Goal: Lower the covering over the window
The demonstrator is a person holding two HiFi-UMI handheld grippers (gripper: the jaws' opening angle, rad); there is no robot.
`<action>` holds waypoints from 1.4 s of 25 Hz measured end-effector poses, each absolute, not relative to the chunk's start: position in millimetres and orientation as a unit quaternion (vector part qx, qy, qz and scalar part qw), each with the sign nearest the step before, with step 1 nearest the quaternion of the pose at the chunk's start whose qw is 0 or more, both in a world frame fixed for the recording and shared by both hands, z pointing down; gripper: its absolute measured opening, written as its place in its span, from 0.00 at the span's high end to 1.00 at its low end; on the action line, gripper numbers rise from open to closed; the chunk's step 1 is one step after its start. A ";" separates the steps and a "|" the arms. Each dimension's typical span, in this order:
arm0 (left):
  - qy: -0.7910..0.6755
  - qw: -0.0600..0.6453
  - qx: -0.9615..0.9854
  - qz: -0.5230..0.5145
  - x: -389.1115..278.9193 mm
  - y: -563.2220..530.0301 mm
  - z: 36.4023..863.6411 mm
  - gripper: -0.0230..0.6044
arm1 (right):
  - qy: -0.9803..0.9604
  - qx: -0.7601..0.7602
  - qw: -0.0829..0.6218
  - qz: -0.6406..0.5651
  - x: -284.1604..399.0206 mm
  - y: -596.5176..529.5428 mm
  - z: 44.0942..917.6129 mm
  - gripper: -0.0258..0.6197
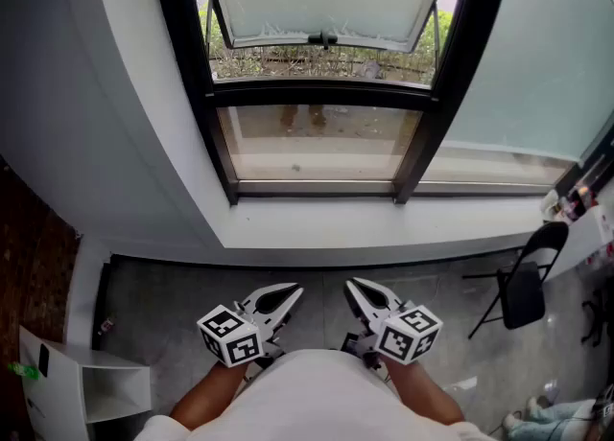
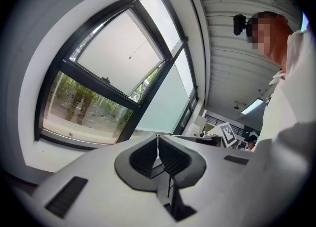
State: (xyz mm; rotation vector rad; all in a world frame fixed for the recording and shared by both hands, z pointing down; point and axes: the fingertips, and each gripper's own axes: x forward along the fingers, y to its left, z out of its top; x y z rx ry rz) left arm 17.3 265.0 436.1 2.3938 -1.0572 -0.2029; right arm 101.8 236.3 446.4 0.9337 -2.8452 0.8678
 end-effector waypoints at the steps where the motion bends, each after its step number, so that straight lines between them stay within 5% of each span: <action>1: -0.390 0.256 0.882 -0.074 16.8 264.6 436.2 0.93 | -0.912 0.299 0.013 0.278 101.5 236.1 446.7 0.93; 35: -0.442 0.247 0.861 -0.052 65.7 225.3 452.7 0.93 | -0.941 0.263 0.092 0.191 147.1 182.2 459.5 0.88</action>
